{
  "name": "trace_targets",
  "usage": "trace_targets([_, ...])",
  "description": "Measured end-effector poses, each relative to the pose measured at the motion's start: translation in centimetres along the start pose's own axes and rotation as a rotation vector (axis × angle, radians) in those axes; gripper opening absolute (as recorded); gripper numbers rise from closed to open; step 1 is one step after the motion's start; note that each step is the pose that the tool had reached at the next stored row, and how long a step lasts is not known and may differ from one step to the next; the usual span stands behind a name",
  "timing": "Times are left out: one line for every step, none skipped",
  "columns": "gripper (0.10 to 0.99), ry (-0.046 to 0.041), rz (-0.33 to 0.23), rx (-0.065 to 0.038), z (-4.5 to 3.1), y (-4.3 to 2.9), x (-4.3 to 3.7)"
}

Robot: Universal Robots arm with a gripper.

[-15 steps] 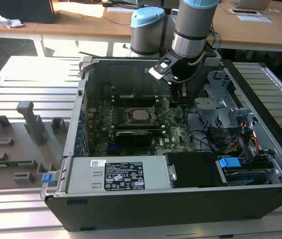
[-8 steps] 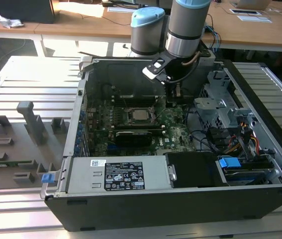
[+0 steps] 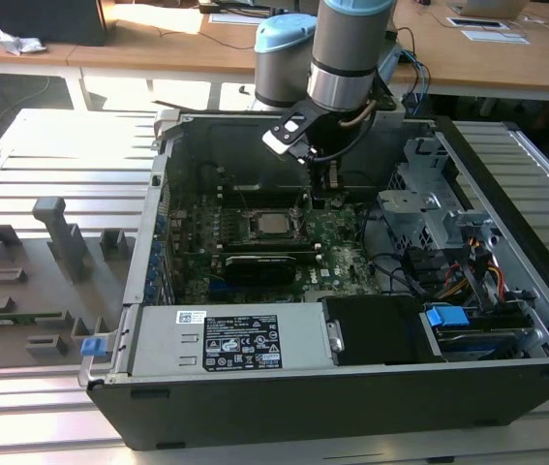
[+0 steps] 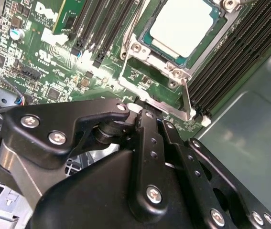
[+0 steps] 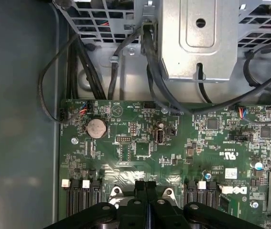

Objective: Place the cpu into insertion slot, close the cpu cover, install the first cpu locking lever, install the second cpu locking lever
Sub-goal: 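Close the cpu cover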

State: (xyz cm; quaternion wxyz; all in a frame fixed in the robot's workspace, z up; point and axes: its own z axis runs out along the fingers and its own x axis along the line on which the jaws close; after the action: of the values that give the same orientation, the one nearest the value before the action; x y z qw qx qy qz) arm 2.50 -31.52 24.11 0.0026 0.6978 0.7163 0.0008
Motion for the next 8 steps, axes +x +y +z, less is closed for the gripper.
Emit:
trace_targets([0.106,0.0000,0.000,0.000,0.00,-0.12,0.00])
trace_targets([0.106,0.0000,0.000,0.000,0.00,-0.22,0.01])
trace_targets([0.106,0.0000,0.000,0.000,0.00,-0.34,0.01])
trace_targets([0.106,0.0001,0.000,0.000,0.00,-0.44,0.01])
trace_targets([0.106,0.0000,0.000,0.000,0.00,-0.60,0.02])
trace_targets([0.106,0.0000,0.000,0.000,-0.01,-0.77,0.02])
trace_targets([0.106,0.0000,0.000,0.000,0.00,-0.87,0.02])
trace_targets([0.106,0.0000,0.000,0.000,0.00,-0.98,0.03])
